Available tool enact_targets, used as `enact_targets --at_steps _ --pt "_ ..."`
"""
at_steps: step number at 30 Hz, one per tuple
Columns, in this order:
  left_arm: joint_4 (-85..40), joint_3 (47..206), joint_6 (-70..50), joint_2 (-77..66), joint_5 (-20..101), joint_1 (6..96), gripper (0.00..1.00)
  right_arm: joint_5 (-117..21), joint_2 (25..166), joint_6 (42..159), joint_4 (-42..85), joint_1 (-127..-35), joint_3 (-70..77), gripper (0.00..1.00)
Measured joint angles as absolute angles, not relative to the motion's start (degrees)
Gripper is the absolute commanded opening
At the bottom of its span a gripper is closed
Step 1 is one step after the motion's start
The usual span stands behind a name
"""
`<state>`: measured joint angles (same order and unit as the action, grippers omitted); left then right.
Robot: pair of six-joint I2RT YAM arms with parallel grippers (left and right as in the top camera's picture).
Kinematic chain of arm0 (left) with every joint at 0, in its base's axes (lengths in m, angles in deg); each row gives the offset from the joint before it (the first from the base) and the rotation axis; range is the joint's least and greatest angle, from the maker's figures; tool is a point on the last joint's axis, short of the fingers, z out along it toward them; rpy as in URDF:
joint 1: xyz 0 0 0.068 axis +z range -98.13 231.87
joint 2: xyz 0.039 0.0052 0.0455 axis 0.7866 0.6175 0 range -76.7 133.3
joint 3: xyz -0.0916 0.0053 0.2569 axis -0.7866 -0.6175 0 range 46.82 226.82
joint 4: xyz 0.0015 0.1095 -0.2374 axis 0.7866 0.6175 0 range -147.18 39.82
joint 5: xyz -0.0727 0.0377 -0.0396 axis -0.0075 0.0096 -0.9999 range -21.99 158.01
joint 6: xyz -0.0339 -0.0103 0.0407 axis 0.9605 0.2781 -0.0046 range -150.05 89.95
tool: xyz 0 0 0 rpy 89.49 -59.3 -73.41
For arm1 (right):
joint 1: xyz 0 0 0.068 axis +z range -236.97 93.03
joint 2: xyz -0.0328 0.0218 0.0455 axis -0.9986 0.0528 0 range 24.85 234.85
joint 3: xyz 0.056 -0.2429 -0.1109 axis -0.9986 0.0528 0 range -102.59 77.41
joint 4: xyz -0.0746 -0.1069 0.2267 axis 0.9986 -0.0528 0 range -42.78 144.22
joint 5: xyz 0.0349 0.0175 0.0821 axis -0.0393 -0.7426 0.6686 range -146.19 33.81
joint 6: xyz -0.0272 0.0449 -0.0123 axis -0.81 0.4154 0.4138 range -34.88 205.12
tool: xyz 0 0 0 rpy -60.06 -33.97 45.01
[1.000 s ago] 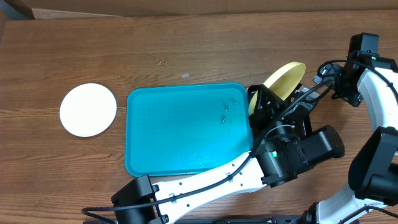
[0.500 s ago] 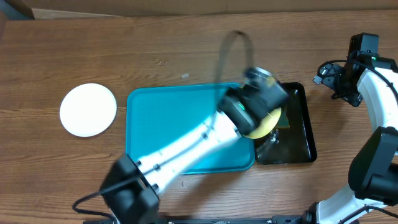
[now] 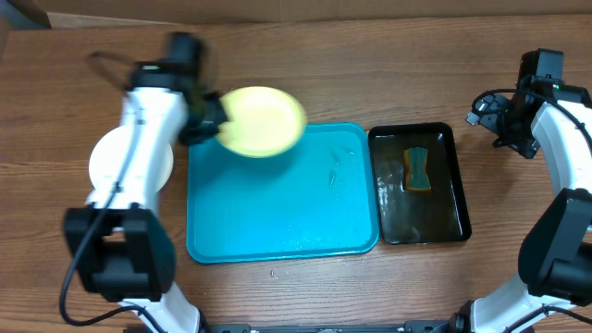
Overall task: Clean dirty plates on tray and stack at the side
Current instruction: 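Set the yellow plate onto the white plate stack at the left, then release the yellow plate and raise the left gripper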
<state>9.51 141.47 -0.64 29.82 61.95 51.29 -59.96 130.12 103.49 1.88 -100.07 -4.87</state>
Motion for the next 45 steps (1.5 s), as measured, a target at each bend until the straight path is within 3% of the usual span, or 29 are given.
enact_targets --at_steps 8,11,18,26,28,29,30,33,41,42,43,45 --pt "13.2 141.5 -1.9 29.8 60.8 74.5 0.04 -60.0 130.1 103.5 1.9 -100.1 -4.9 1.0" --pt "13.1 141.5 -1.9 29.8 62.4 78.9 0.04 -60.0 130.1 103.5 1.9 -100.1 -4.9 1.0" --pt "11.5 141.4 -0.8 29.8 71.4 84.6 0.04 -60.0 130.1 103.5 1.9 -100.1 -4.9 1.0" --pt "4.0 136.0 0.1 29.8 74.7 84.9 0.05 -60.0 130.1 103.5 1.9 -100.1 -4.9 1.0" --pt "2.1 134.1 0.1 29.8 74.7 84.9 0.16 -60.0 130.1 103.5 1.9 -100.1 -4.9 1.0" --pt "1.8 133.5 0.1 29.8 74.4 84.9 0.39 -60.0 130.1 103.5 1.8 -100.1 -4.9 1.0" --pt "1.7 133.2 0.2 29.8 74.0 84.9 0.49 -60.0 130.1 103.5 1.9 -100.1 -4.9 1.0" --pt "1.5 133.2 -2.8 29.8 68.4 84.9 0.58 -60.0 130.1 103.5 1.9 -100.1 -4.9 1.0" --pt "5.4 137.3 -17.3 29.8 40.1 83.7 0.63 -60.0 130.1 103.5 1.9 -100.1 -4.9 1.0" --pt "5.4 137.5 -18.5 29.8 37.6 83.2 0.68 -60.0 130.1 103.5 1.9 -100.1 -4.9 1.0" --pt "5.4 137.6 -19.4 29.8 36.0 82.7 1.0 -60.0 130.1 103.5 1.9 -100.1 -4.9 1.0" --pt "5.4 137.6 -20.9 29.8 33.7 81.0 1.0 -60.0 130.1 103.5 1.9 -100.1 -4.9 1.0"
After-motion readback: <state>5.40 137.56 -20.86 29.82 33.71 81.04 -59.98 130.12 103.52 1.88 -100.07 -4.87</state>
